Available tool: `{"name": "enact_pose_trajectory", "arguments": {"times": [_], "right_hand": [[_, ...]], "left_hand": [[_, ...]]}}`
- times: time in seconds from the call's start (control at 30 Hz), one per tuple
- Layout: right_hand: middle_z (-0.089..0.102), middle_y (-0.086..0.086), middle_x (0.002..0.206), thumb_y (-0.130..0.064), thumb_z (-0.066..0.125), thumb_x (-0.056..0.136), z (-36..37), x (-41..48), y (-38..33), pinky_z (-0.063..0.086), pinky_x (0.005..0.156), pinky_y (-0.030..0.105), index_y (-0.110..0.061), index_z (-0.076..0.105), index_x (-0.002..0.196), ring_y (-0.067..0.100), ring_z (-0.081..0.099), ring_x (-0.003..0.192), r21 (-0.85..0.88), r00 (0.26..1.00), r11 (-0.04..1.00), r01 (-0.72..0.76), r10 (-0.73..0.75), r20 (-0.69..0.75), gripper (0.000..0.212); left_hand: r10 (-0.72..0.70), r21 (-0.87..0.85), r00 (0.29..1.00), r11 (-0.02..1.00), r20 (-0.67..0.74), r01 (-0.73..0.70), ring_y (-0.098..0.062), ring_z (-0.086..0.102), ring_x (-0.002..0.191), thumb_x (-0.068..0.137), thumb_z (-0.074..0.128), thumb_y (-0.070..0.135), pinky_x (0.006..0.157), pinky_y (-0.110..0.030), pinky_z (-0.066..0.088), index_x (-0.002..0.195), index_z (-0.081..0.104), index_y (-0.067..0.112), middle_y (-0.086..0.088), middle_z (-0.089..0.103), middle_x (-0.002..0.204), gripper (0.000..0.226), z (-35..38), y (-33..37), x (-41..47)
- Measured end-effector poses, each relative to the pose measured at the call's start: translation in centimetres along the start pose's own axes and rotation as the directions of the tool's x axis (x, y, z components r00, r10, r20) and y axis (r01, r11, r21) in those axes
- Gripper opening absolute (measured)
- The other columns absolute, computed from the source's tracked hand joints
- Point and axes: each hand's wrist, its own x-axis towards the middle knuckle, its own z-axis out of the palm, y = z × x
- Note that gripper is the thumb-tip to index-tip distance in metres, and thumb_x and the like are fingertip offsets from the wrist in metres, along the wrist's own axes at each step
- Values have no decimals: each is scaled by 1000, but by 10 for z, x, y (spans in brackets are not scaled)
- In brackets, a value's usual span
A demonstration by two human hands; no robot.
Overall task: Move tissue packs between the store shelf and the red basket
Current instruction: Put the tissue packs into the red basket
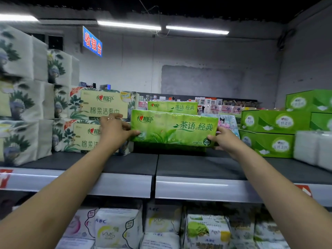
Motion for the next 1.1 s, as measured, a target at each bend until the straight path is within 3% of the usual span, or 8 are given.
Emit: {"name": "enact_pose_trajectory", "arguments": {"times": [0.1, 0.2, 0.3, 0.6, 0.73, 0.9, 1.1], "right_hand": [[59, 9, 119, -6, 57, 91, 3, 9, 4, 47, 79, 35, -8, 47, 128, 26, 55, 106, -79, 1000, 997, -11, 12, 10, 38], [61, 12, 112, -6, 58, 91, 7, 13, 9, 50, 88, 42, -10, 52, 111, 27, 57, 102, -153, 1000, 988, -3, 3, 3, 22], [64, 12, 111, -8, 61, 89, 5, 15, 12, 47, 97, 48, -11, 55, 109, 29, 59, 105, -201, 999, 979, 32, -32, 7, 21], [67, 12, 106, -11, 66, 85, 6, 21, 23, 48, 96, 49, -17, 59, 91, 30, 61, 103, -309, 998, 949, 61, -48, 50, 11], [67, 13, 108, -13, 66, 86, 7, 20, 24, 49, 94, 45, -12, 60, 96, 30, 61, 102, -360, 997, 931, 57, -36, 64, 11], [65, 11, 113, -19, 65, 88, 7, 21, 24, 46, 88, 32, -7, 59, 111, 27, 59, 104, -468, 995, 878, 96, -77, 61, 27], [63, 13, 117, -24, 64, 88, 7, 25, 28, 46, 91, 34, -6, 57, 116, 28, 58, 106, -537, 991, 833, 132, -122, 55, 34]], "left_hand": [[53, 113, 999, 992, -10, -52, -31, 26, 129, 67, 78, 48, 103, -37, 28, 97, 76, 15, -7, 45, 137, 45, 0, 1, -2], [94, 212, 996, 973, -14, -88, -32, 26, 129, 68, 76, 51, 102, -38, 27, 98, 75, 17, -8, 45, 137, 45, 3, -1, -2], [136, 326, 991, 936, 9, -131, -32, 27, 127, 68, 75, 54, 100, -39, 27, 95, 74, 16, -8, 45, 137, 46, 6, -1, -1], [192, 476, 981, 864, -10, -164, -32, 28, 129, 66, 77, 51, 98, -43, 30, 99, 69, 13, -11, 39, 140, 51, 12, 1, -5], [221, 477, 974, 862, -48, -172, -35, 33, 124, 67, 79, 43, 96, -45, 33, 109, 58, 5, -16, 42, 134, 61, 13, 0, -6], [241, 486, 970, 848, -1, -211, -35, 33, 125, 67, 80, 40, 95, -45, 34, 125, 50, 16, -13, 42, 137, 70, 14, 0, -5], [265, 556, 962, 792, 57, -251, -35, 32, 127, 73, 75, 40, 95, -46, 34, 121, 55, 21, -12, 42, 139, 56, 15, 1, -6]]}}
